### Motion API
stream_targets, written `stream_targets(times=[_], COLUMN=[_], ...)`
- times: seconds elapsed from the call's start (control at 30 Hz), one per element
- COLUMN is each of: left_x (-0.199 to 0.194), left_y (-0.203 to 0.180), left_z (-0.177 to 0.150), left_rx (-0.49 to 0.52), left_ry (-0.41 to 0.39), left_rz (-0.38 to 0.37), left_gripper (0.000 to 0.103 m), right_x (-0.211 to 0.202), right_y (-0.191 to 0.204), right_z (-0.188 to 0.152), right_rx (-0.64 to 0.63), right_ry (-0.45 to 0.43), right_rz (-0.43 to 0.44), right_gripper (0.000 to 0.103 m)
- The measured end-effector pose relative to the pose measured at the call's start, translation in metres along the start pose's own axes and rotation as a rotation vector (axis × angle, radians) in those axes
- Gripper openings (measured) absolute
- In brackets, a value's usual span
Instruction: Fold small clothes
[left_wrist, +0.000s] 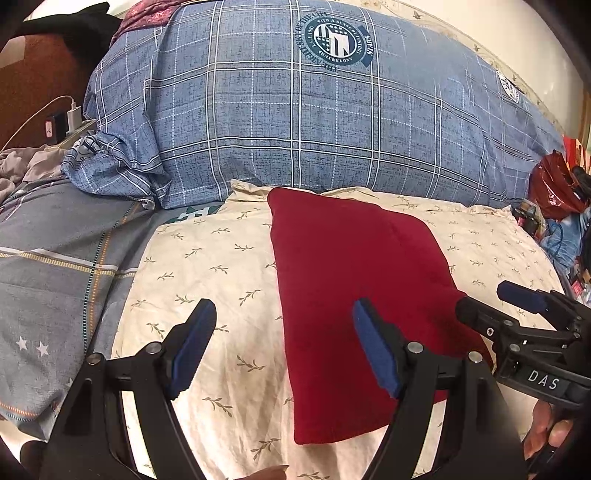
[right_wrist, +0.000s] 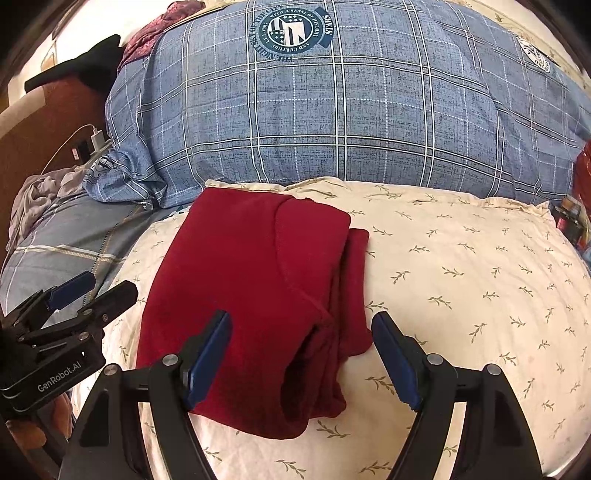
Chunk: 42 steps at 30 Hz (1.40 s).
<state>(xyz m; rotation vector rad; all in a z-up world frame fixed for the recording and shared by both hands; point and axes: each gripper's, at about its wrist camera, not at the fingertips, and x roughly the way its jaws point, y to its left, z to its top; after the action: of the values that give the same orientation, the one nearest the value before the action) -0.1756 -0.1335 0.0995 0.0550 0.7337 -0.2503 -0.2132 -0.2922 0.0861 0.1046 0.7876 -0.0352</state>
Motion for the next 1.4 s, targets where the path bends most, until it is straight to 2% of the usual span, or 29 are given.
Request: stream_targets(times=[0.93, 1.4], left_x=[0.008, 0.003], left_y=[0.002, 0.006], left_z=[-0.002, -0.001], left_rx=[-0.009, -0.017], left_ry=[0.010, -0.006], left_rz=[0.004, 0.016], left_gripper=[0.077, 0.077], right_x=[0.016, 0.013], right_y=[-0.001, 0.007], right_z=[0.000, 0.005], right_rx=[0.002, -0.021], right_ry=[0.037, 0.025], right_rz=[0.002, 0.008], right_gripper=[0.080, 0.080])
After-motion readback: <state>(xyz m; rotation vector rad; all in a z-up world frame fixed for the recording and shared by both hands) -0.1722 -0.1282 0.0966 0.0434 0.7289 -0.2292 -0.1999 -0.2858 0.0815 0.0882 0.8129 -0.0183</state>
